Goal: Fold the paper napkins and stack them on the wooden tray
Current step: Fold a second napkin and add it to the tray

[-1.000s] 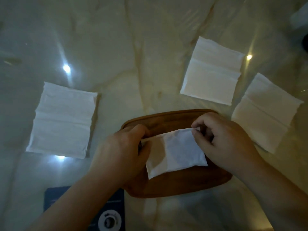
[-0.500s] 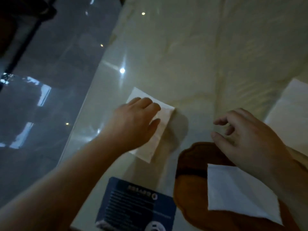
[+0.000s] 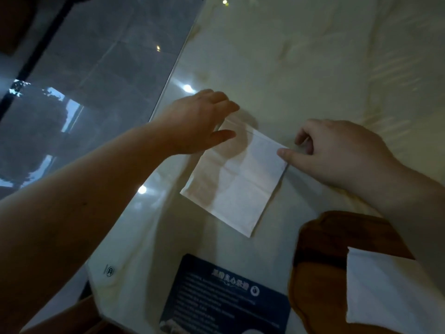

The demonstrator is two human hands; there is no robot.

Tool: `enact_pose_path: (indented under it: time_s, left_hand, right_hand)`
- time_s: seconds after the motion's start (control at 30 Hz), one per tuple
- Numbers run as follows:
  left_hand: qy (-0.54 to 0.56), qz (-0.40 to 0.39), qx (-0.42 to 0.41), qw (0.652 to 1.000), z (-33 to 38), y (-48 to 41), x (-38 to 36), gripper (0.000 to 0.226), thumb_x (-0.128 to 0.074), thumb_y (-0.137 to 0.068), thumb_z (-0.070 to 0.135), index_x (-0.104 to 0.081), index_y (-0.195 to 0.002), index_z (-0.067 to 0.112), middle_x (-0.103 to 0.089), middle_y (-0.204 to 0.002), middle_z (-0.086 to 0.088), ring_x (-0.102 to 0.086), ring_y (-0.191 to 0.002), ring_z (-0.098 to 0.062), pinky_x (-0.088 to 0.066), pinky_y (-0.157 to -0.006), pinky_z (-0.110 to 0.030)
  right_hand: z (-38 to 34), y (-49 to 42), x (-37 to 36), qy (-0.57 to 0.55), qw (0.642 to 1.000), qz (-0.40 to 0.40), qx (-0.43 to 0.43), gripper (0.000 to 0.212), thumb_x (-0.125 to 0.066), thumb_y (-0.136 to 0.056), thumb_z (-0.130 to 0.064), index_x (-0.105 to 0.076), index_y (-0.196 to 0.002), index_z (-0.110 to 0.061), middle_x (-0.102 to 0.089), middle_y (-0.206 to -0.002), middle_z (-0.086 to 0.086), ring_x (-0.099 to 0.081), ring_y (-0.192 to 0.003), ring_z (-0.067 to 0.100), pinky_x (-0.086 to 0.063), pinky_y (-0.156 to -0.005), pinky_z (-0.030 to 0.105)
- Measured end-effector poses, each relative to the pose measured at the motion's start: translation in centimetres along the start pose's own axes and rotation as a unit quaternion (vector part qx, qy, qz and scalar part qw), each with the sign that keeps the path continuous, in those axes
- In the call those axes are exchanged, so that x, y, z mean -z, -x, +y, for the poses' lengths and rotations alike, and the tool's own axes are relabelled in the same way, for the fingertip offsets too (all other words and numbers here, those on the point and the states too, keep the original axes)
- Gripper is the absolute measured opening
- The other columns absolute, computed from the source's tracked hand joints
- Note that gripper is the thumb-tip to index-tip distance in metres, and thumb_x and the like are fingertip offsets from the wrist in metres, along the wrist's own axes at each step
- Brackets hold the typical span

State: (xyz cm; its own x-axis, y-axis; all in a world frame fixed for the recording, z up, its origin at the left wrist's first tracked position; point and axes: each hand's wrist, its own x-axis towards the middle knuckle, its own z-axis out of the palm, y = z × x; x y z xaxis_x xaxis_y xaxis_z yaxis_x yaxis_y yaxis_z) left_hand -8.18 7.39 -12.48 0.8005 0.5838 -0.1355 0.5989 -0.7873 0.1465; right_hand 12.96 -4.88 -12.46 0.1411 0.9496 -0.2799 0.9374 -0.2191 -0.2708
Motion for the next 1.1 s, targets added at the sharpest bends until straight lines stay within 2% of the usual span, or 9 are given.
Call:
enact_pose_path:
  time_s: [0.1, 0.23, 0.33, 0.47, 0.53, 0.7, 0.77, 0.9, 1.1]
  left_hand:
    - [0.007, -0.012, -0.016, 1.0, -0.3, -1.1, -0.2, 0.056, -0.061, -0.083, 0.044, -0.046, -0.13, 0.02, -0.053, -0.119, -0.006, -0.049, -0.11, -0.022, -0.038, -0.08, -0.027]
    - [0.041, -0.018, -0.027, 0.999, -0.5, -1.8, -0.1, 0.029, -0.064, -0.082, 0.038, -0.061, -0.104, 0.019, -0.054, -0.107, -0.007, -0.051, -0.098, -0.021, -0.036, -0.075, -0.026]
    - [0.052, 0.0, -0.02, 0.998, -0.6, -1.4, 0.5, 0.018, -0.062, -0.083, 0.03, -0.063, -0.094, 0.016, -0.06, -0.1, -0.006, -0.052, -0.087, -0.018, -0.038, -0.071, -0.027]
    - [0.091, 0.044, 0.007, 0.995, -0.4, 0.2, 1.8, 0.011, -0.062, -0.084, 0.022, -0.063, -0.091, 0.015, -0.069, -0.092, -0.001, -0.054, -0.075, -0.011, -0.039, -0.059, -0.018]
    - [0.117, 0.067, 0.005, 0.991, -0.2, 1.3, 2.4, 0.011, -0.063, -0.083, 0.018, -0.062, -0.093, 0.015, -0.068, -0.088, 0.002, -0.055, -0.074, -0.008, -0.041, -0.062, -0.013]
    - [0.091, 0.079, -0.015, 0.993, 1.3, 4.5, 2.1, 0.025, -0.055, -0.084, 0.017, -0.059, -0.108, 0.019, -0.065, -0.086, 0.003, -0.062, -0.075, -0.021, -0.053, -0.067, -0.036]
    - [0.034, 0.061, -0.07, 0.995, 2.0, 5.9, 1.5, 0.023, -0.055, -0.078, 0.013, -0.064, -0.099, 0.014, -0.067, -0.082, -0.006, -0.062, -0.07, -0.03, -0.053, -0.059, -0.04]
    - [-0.019, -0.008, -0.107, 0.994, 3.6, 8.3, -0.6, 0.012, -0.054, -0.077, 0.012, -0.064, -0.084, 0.012, -0.063, -0.075, -0.008, -0.057, -0.063, -0.031, -0.048, -0.054, -0.042]
    - [0.04, -0.052, -0.076, 0.995, 4.4, 9.8, -1.9, 0.033, -0.047, -0.086, 0.045, -0.063, -0.094, 0.018, -0.064, -0.087, -0.003, -0.059, -0.076, -0.025, -0.05, -0.063, -0.041]
  right_hand:
    - [-0.8, -0.5, -0.5, 0.007, 1.0, 0.006, 0.01, 0.035, -0.057, -0.076, -0.061, -0.054, -0.083, -0.027, -0.061, -0.083, -0.003, -0.057, -0.08, 0.024, -0.046, -0.065, 0.035]
    - [-1.3, -0.7, -0.8, -0.025, 0.999, -0.005, 0.032, 0.016, -0.059, -0.082, -0.043, -0.054, -0.077, -0.028, -0.062, -0.084, -0.003, -0.057, -0.084, 0.025, -0.047, -0.068, 0.036]
    - [-1.3, -0.9, 0.3, -0.091, 0.993, 0.054, 0.054, 0.013, -0.063, -0.081, -0.037, -0.059, -0.077, -0.025, -0.062, -0.074, -0.003, -0.058, -0.076, 0.024, -0.048, -0.065, 0.037]
    - [-1.6, -1.1, 2.1, -0.119, 0.981, 0.116, 0.096, 0.012, -0.066, -0.079, -0.034, -0.063, -0.079, -0.023, -0.047, -0.06, -0.018, -0.05, -0.061, 0.014, -0.04, -0.058, 0.031]
    - [-1.9, -0.7, 2.5, -0.13, 0.976, 0.126, 0.122, 0.009, -0.068, -0.079, -0.031, -0.062, -0.082, -0.024, -0.044, -0.059, -0.022, -0.046, -0.056, 0.003, -0.037, -0.056, 0.028]
    - [-2.1, 1.6, 2.3, -0.132, 0.97, 0.118, 0.169, 0.02, -0.066, -0.078, -0.025, -0.062, -0.097, -0.021, -0.042, -0.066, -0.028, -0.043, -0.058, 0.003, -0.038, -0.057, 0.026]
    - [-1.9, 2.7, 1.6, -0.111, 0.969, 0.104, 0.193, 0.02, -0.063, -0.076, -0.025, -0.063, -0.095, -0.021, -0.036, -0.069, -0.03, -0.035, -0.066, -0.001, -0.033, -0.059, 0.025]
    - [-1.4, 4.9, 0.1, -0.079, 0.971, 0.055, 0.218, 0.007, -0.061, -0.076, -0.026, -0.061, -0.083, -0.024, -0.031, -0.068, -0.025, -0.026, -0.066, -0.002, -0.025, -0.05, 0.021]
    - [-0.7, 6.2, -2.0, -0.055, 0.973, -0.002, 0.223, 0.022, -0.058, -0.079, -0.046, -0.062, -0.084, -0.025, -0.061, -0.081, -0.008, -0.056, -0.061, 0.015, -0.046, -0.045, 0.035]
